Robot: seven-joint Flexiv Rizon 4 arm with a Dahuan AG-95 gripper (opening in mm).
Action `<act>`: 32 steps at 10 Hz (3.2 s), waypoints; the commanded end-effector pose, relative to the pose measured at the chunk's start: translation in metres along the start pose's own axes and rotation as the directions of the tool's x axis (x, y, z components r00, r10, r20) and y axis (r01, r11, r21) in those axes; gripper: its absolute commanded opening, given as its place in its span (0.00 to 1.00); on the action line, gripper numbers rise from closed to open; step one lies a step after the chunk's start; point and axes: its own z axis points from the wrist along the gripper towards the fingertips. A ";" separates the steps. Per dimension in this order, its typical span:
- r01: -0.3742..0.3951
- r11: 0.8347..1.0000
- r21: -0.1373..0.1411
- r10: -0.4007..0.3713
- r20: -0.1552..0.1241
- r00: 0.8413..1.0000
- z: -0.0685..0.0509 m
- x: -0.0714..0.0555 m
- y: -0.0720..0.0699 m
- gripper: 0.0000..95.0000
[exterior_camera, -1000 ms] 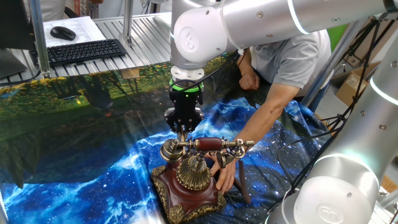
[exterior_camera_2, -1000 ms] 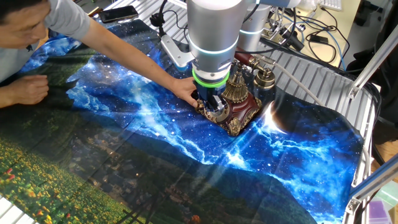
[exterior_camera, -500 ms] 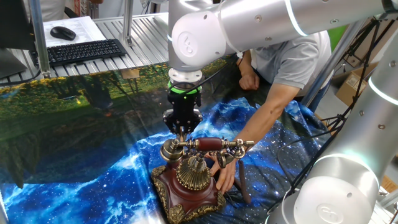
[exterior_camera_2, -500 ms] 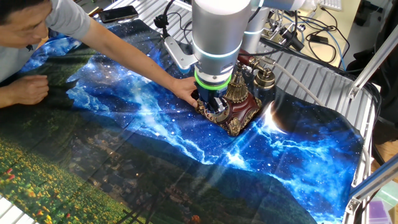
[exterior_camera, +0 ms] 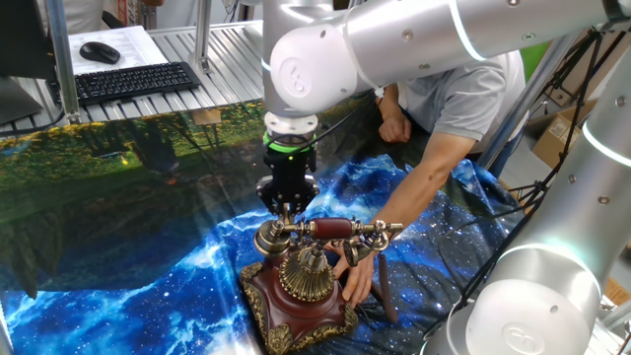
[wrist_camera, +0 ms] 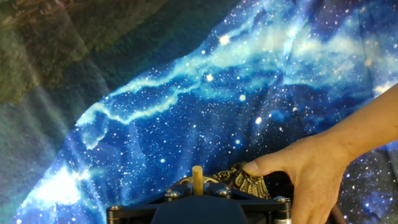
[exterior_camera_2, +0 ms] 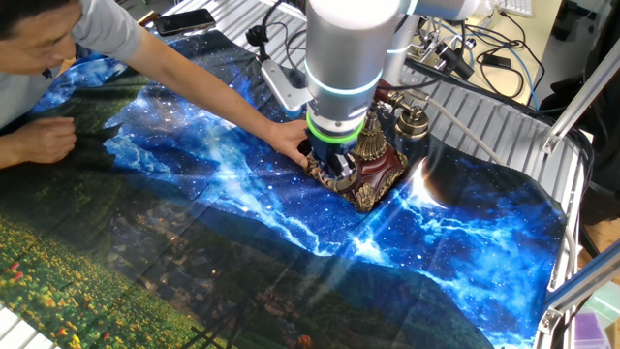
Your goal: Dial a number on an old rotary phone
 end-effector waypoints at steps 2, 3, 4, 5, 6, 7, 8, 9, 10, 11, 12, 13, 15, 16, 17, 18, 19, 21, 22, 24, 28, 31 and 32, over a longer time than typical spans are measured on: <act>0.008 1.000 0.000 -0.008 -0.007 1.000 0.001 0.000 0.000 0.00; 0.014 1.000 -0.005 -0.014 -0.011 1.000 -0.001 0.001 -0.002 0.00; 0.024 1.000 -0.005 -0.024 -0.012 1.000 -0.001 0.001 -0.002 0.00; 0.024 1.000 -0.006 -0.024 -0.011 1.000 -0.001 0.001 -0.002 0.00; 0.028 1.000 -0.006 -0.028 -0.009 1.000 -0.001 0.001 -0.002 0.00; 0.038 0.999 -0.007 -0.038 -0.006 0.999 -0.001 0.001 -0.002 0.00; 0.039 0.999 -0.006 -0.039 -0.006 0.999 -0.001 0.001 -0.002 0.00; 0.035 0.999 -0.009 -0.035 -0.009 0.999 -0.001 0.001 -0.002 0.00; 0.039 0.999 -0.011 -0.039 -0.002 0.999 -0.001 0.001 -0.002 0.00; 0.044 0.999 -0.016 -0.044 0.006 0.999 -0.001 0.001 -0.002 0.00; 0.041 0.999 -0.021 -0.041 0.015 0.999 -0.001 0.001 -0.002 0.00; 0.045 0.999 -0.025 -0.045 0.022 0.999 -0.001 0.001 -0.002 0.00; 0.060 0.998 -0.028 -0.059 0.028 0.998 -0.001 0.001 -0.002 0.00; 0.073 0.997 -0.029 -0.072 0.029 0.997 -0.001 0.001 -0.002 0.00; 0.078 0.997 -0.029 -0.077 0.029 0.997 -0.001 0.001 -0.002 0.00; 0.087 0.996 -0.023 -0.086 0.032 0.996 -0.001 0.001 -0.002 0.00; 0.092 0.995 -0.026 -0.092 0.031 0.995 -0.001 0.001 -0.002 0.00; 0.098 0.995 -0.028 -0.097 0.038 0.995 -0.001 0.001 -0.002 0.00; 0.106 0.994 -0.029 -0.105 0.043 0.994 -0.001 0.001 -0.002 0.00; 0.108 0.994 -0.033 -0.106 0.041 0.993 -0.001 0.001 -0.002 0.00; 0.099 0.995 -0.029 -0.097 0.041 0.994 -0.001 0.003 0.001 0.00; 0.082 0.996 -0.024 -0.081 0.045 0.996 0.000 0.006 0.007 0.00; 0.079 0.997 -0.022 -0.078 0.047 0.996 0.000 0.007 0.008 0.00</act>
